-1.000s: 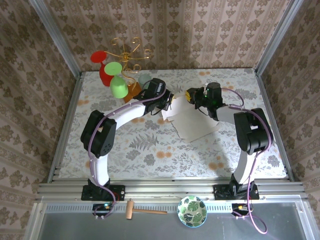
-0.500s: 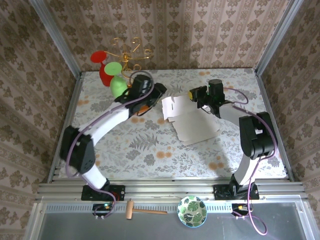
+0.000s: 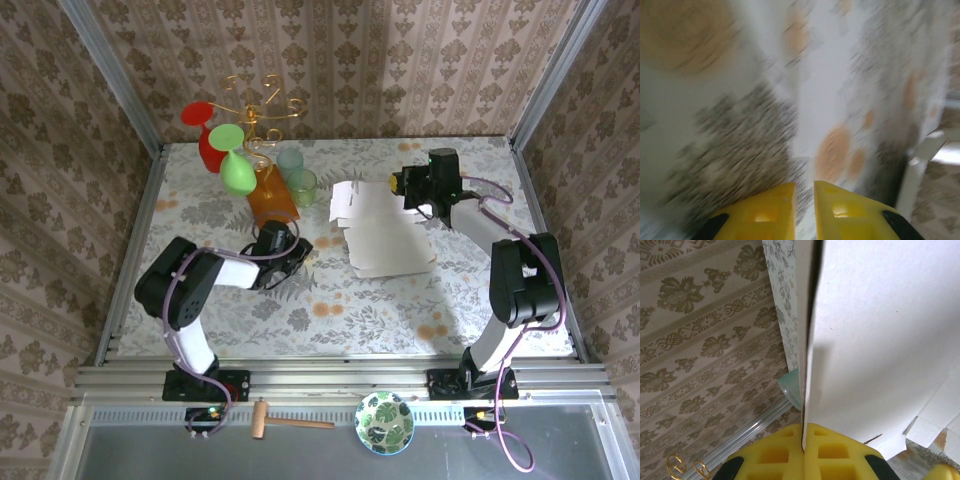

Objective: Fold the paper box

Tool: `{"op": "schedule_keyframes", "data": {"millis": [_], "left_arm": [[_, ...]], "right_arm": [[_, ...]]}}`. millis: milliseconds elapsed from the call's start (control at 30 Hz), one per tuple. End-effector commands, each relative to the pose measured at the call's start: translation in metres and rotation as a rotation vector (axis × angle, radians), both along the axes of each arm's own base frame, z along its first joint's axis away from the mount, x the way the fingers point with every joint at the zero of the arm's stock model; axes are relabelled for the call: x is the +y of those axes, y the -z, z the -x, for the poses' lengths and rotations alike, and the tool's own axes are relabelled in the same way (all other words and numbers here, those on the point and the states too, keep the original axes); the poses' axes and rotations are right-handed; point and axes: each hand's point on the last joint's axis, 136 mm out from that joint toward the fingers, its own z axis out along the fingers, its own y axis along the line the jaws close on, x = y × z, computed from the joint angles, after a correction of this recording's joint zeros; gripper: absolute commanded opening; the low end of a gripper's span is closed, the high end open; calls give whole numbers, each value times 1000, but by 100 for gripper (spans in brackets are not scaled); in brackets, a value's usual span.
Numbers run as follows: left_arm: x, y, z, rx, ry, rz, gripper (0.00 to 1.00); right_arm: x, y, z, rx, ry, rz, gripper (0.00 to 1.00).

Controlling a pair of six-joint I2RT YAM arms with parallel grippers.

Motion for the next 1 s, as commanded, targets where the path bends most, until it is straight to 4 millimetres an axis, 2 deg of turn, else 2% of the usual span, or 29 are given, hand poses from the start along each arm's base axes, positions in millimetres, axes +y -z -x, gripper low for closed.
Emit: {"op": "schedule_keyframes", "data": {"millis": [0, 200, 633, 767, 967], "left_arm": [[-28, -51, -32, -200, -37, 201, 20], [-49, -48, -41, -203, -59, 265, 24], [-63, -38, -42, -137, -157, 372, 27], [-65, -43, -48, -160, -164, 381, 30], [-79, -52, -53, -169, -153, 420, 31]], "right_arm": [[-8, -12, 4, 29, 40, -14, 0], [-11, -12, 2, 48, 71, -45, 0], [-19, -15, -3, 64, 130, -108, 0], [-18, -15, -2, 65, 122, -113, 0], [-19, -12, -2, 64, 129, -119, 0]]}}
